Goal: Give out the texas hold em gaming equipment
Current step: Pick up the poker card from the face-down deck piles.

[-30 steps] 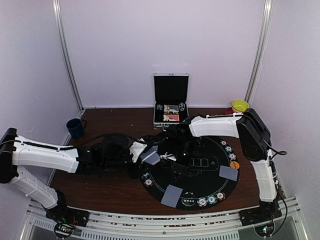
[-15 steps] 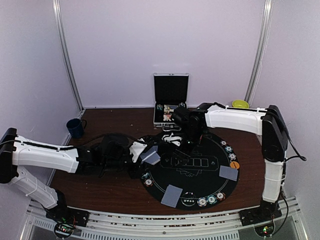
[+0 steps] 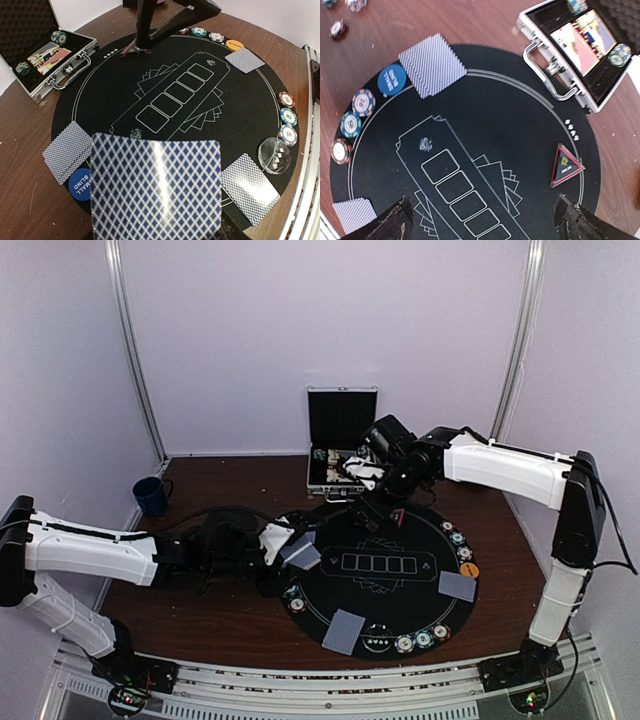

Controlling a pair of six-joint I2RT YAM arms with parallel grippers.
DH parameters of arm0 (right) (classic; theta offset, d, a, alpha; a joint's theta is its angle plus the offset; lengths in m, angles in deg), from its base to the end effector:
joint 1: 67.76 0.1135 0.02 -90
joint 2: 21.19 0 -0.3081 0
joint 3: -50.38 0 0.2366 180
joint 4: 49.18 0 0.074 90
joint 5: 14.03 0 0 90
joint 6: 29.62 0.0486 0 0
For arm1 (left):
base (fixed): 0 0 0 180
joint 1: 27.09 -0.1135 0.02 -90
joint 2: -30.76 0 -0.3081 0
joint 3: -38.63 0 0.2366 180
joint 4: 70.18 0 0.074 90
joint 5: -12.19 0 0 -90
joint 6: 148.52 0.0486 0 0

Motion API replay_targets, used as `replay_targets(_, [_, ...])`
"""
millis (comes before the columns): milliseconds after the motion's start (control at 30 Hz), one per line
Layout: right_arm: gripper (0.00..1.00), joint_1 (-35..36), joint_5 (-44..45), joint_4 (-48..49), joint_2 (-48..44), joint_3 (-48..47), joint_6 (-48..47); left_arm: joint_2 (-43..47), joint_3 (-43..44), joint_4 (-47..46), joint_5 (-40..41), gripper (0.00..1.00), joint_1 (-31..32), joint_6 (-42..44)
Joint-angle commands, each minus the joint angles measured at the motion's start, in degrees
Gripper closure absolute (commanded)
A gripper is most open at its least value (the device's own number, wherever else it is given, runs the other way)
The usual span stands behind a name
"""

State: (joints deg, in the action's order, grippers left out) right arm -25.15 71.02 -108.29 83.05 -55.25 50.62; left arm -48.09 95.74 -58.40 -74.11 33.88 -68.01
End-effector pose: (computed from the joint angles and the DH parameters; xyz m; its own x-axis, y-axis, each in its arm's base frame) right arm 0.2899 0.2723 0.3144 -0.4931 -0.6831 -0.5387 -0.8036 0.5948 -0.0186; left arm 0.1397 -0.2453 0.2605 -0.4039 0.3886 -0.8282 0.7907 0.6036 -0.1023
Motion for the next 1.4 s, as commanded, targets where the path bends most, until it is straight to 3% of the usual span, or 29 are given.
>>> replay_targets(0, [0.00, -1.94, -4.48, 7.34, -5.63, 3.78, 2.81, -0.34, 0.39, -2.18, 0.25, 0.47, 0.39, 0.00])
replay_targets(133, [0.03, -1.92, -22.38, 10.07, -8.19, 5.61, 2.53, -0.59, 0.48, -2.32, 0.25, 0.47, 0.44, -0.01])
replay_targets(333, [0.10, -1.56, -38.06, 36.69, -15.73, 22.37, 10.79, -0.94, 0.48, -2.53, -0.08, 0.47, 0.47, 0.18])
replay_targets(433, [0.12, -0.96, -39.24, 37.80, -13.26, 21.03, 13.36, -1.12, 0.52, -2.69, -0.19, 0.47, 0.47, 0.21])
replay_targets(600, [0.09, -0.67, -44.18, 31.42, -5.40, 14.89, 14.82, -1.28, 0.56, -2.70, -0.42, 0.47, 0.54, 0.36])
replay_targets(767, [0.09, 0.85, -44.10, 32.72, -2.73, 15.05, 15.12, -0.79, 0.40, -2.71, -0.50, 0.47, 0.55, 0.42])
replay_targets(1367, [0.22, 4.01, -48.04, 33.02, 6.14, 10.58, 20.22, -0.99, 0.48, -2.91, -0.96, 0.47, 0.84, 0.64])
